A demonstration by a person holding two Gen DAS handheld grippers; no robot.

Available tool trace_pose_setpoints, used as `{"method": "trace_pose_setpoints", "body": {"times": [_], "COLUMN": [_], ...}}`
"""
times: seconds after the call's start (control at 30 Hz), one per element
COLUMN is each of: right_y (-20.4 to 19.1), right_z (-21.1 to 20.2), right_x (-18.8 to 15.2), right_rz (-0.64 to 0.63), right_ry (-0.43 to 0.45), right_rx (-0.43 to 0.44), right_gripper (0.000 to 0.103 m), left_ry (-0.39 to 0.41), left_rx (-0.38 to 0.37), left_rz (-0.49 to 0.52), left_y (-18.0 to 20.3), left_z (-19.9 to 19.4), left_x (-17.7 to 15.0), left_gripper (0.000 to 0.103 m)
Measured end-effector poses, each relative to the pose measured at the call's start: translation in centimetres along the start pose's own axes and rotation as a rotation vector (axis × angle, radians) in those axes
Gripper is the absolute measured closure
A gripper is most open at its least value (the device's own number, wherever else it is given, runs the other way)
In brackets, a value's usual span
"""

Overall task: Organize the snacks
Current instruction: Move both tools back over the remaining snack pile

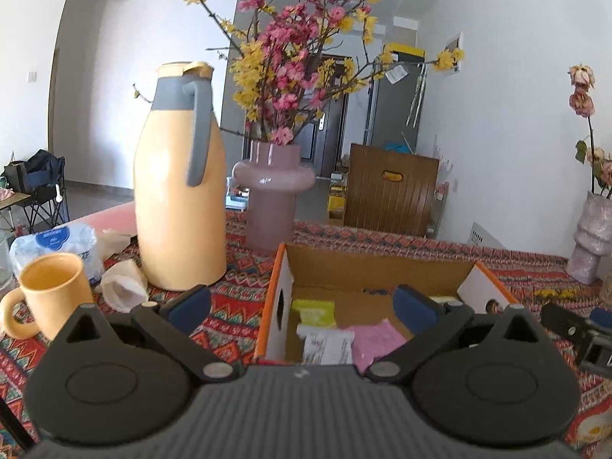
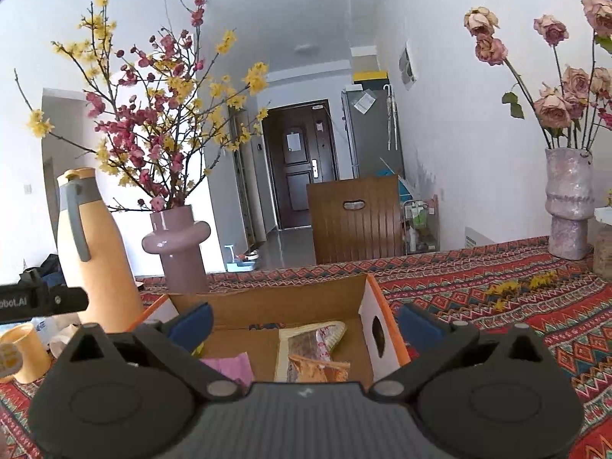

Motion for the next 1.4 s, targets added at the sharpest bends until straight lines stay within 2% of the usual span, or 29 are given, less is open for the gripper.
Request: {"method": "trace_pose_setpoints", "body": {"times": [0.43,0.8,1.1,1.4], "right_y": [1.1,3.2,3.5,3.6], "right_z": [-4.6,-6.7,-5.8,-5.8], "right_x": [-2.8,-6.9,-9.1,-9.0], "right_rz": [-0.021,-0.076,-0.082,-0.082], "right_ry": [-0.071,-0.174,-0.240,-0.229], "right_rx": [-0.011,-0.095,-0.106,-0.126], "right_gripper": [0.000,0.000,0.000,0.000], "left_ry": [-0.106,-0.171,-0.188,-0.183], "left_rx": [-0.010,0.000,-0.029,-0.037], "left_rz": [0.034,0.076,0.057,0.049], "left_y": [-2.7,-4.3,-4.4,-4.4], "left_z": [-2.9,-3.0,-2.6,-2.7], "left_x": [-4.9,-9.1,-9.8,-9.8], "left_gripper": [0.000,0.000,0.000,0.000]}}
Point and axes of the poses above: each gripper's, at about its wrist camera, not at the fingertips, and z roughly the way its jaws point, y to its right, x to its top, the point moved 6 cm from there along z, roughly the way its jaws point, and after that the axes turned 8 degrees about y, right-handed, at the moved point
